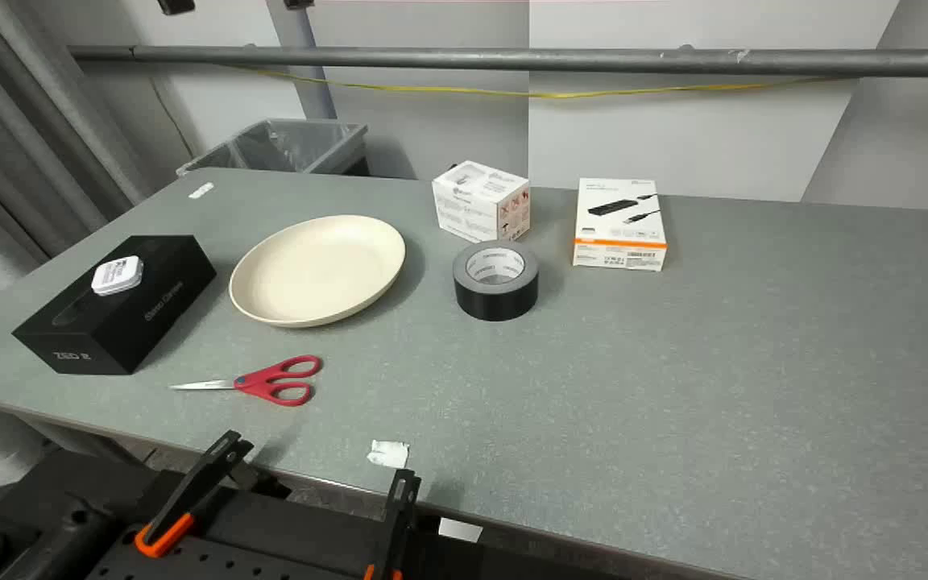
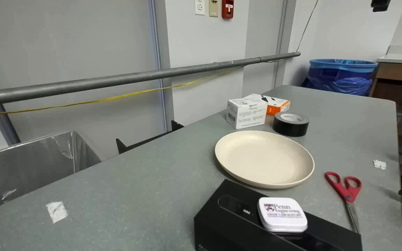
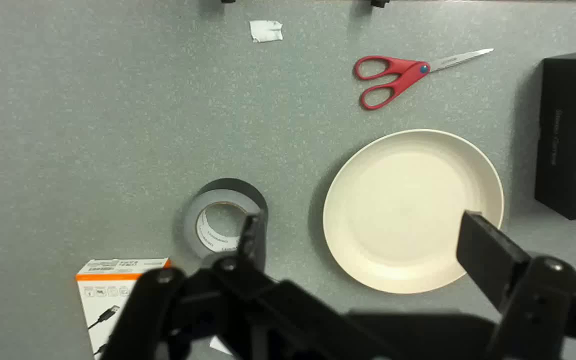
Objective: Put the tape on the plate
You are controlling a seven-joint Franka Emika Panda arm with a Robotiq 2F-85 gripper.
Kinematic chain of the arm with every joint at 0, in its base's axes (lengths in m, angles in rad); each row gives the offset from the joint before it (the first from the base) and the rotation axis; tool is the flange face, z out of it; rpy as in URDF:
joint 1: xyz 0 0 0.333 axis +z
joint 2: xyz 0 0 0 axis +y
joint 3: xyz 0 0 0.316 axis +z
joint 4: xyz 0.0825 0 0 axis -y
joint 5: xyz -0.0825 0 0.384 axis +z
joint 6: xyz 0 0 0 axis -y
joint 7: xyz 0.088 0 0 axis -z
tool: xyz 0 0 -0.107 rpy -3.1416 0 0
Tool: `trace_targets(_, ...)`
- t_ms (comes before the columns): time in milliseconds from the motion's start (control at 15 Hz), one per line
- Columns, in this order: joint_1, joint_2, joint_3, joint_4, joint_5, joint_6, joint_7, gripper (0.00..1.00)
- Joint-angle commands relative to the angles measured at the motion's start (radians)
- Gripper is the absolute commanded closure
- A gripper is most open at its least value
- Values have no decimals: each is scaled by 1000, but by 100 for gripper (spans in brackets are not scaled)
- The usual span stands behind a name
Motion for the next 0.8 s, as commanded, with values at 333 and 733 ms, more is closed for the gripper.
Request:
trace_targets(333,-14,1,12,2,7,-2,-6,0)
trace_targets(733,-22,20,21,2,-9,34,10,0)
